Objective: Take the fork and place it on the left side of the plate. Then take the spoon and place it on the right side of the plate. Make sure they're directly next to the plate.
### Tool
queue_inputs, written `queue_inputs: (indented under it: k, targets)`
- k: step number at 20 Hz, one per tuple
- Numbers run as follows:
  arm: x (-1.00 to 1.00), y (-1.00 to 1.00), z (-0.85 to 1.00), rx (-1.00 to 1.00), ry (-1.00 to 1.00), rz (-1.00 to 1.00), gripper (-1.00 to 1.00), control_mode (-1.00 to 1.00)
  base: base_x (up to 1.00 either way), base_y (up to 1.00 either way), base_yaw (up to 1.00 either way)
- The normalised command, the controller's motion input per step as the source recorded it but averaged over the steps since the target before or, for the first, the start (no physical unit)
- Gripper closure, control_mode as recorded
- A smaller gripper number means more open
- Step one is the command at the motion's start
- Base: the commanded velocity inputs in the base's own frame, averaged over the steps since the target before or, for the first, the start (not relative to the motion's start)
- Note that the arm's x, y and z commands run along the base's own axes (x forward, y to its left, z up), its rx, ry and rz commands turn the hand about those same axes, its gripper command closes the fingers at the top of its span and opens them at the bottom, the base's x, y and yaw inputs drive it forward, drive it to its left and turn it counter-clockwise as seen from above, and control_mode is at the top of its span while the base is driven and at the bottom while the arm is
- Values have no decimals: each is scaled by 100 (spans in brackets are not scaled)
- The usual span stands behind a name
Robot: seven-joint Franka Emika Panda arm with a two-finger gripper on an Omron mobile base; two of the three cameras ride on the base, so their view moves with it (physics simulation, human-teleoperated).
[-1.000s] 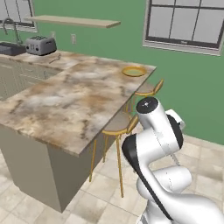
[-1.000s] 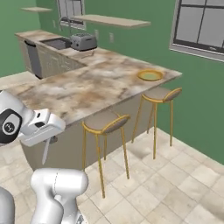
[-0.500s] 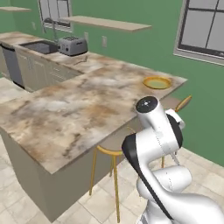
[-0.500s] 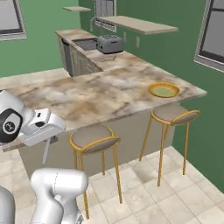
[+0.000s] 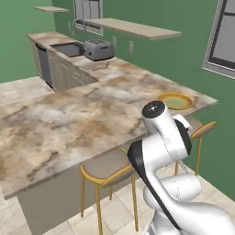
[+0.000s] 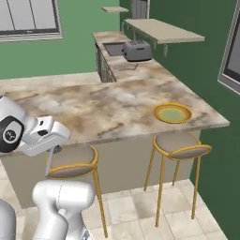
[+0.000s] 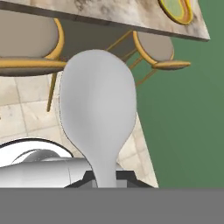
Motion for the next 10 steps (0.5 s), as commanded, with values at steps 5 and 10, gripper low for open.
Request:
queue_inputs:
  k: [5,10]
  targets:
    - [0,0,0,0,0,0,100,100,18,-94,34]
    - [0,0,0,0,0,0,100,100,1,-90,24]
